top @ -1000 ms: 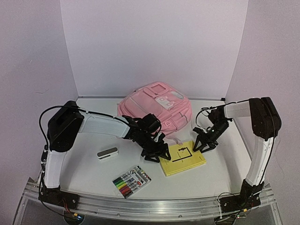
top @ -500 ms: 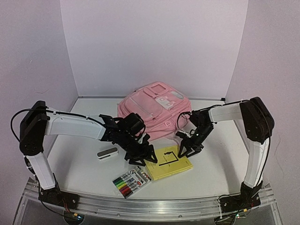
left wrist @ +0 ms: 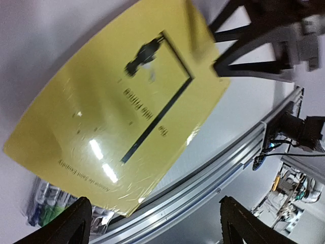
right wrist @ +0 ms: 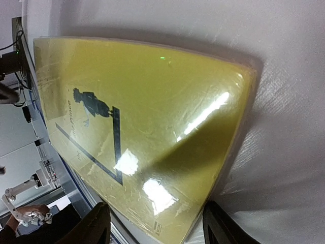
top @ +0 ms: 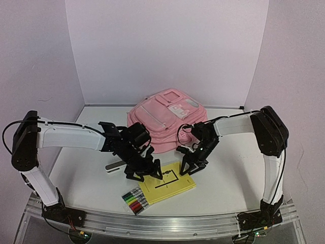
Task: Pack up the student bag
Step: Move the book to the center of the board.
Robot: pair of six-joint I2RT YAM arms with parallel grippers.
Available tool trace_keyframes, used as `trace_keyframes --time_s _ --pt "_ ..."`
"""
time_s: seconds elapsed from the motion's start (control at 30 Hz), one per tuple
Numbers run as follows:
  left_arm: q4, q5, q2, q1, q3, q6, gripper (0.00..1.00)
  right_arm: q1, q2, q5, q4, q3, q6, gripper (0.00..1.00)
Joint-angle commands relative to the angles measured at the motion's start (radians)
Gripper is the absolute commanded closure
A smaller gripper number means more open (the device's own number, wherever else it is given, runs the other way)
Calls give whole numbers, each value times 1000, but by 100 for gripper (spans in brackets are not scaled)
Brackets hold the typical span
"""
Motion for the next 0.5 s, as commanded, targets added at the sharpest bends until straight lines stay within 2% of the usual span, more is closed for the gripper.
trace_keyframes --time_s 0.0,0.23,0.47 --pt "-72 45 18 60 101 139 10 9 -30 179 41 -33 -45 33" --pt "-104 149 52 216 127 295 6 8 -166 225 27 -116 -151 28" --pt "-151 269 194 275 214 448 8 10 -101 256 -38 -109 -146 32"
